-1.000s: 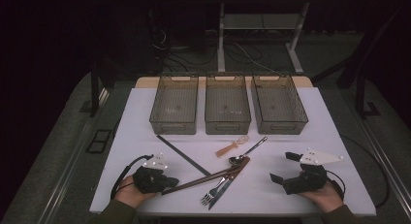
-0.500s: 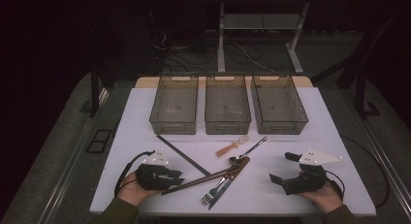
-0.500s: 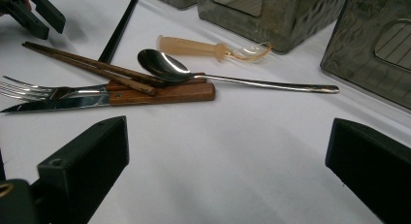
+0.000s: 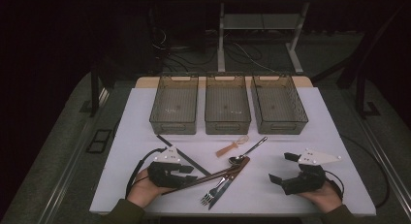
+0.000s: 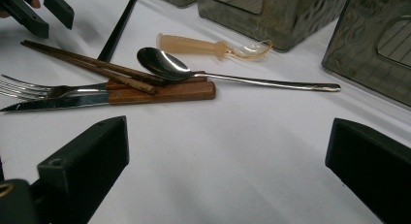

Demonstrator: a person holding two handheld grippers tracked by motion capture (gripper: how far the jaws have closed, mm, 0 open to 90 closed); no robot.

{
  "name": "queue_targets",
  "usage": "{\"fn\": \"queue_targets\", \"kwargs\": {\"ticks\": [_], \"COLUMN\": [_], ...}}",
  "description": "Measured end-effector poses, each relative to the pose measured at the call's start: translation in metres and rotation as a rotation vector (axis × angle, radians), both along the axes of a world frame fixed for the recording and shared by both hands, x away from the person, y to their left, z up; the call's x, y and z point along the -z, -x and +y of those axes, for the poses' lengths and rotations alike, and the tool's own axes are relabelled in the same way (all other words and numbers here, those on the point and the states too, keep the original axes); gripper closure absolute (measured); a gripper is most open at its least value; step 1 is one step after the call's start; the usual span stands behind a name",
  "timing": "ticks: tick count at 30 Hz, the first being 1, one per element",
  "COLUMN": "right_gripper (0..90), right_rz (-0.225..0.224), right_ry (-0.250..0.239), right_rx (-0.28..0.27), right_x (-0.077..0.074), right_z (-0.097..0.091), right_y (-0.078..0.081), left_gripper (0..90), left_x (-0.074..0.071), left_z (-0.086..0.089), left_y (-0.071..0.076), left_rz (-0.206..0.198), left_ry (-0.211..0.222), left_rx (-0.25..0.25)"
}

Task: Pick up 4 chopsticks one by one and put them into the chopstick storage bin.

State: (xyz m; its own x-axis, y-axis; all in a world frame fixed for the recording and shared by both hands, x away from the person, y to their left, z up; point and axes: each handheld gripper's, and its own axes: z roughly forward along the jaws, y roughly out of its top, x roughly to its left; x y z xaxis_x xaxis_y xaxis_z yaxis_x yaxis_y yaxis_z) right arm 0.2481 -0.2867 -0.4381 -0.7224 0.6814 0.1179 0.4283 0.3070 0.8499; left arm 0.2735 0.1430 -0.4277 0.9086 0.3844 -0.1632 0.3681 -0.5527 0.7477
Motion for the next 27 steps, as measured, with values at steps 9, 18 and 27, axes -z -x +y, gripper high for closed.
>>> {"fn": "queue_targets", "kwargs": {"ticks": [9,18,27], "right_gripper": [1.6,1.6,1.6], "right_rz": [0.001,-0.003,-0.007], "right_ry": [0.002,0.002,0.004], "right_rx": [0.001,0.004,0.004], "right_x": [0.0,0.0,-0.001], "right_z": [0.001,-0.001,-0.001], "right_y": [0.0,0.001,0.002], "left_gripper": [62.3,71.3,77.8], "left_x": [-0.001,0.003,0.007], "left_z": [-0.023,-0.036,-0.038], "left_y": [-0.009,-0.01,-0.007], "left_rz": [-0.032,-0.024,-0.011], "left_ry": [0.013,-0.005,-0.047], "left_rx": [-0.01,0.009,0.024]}}
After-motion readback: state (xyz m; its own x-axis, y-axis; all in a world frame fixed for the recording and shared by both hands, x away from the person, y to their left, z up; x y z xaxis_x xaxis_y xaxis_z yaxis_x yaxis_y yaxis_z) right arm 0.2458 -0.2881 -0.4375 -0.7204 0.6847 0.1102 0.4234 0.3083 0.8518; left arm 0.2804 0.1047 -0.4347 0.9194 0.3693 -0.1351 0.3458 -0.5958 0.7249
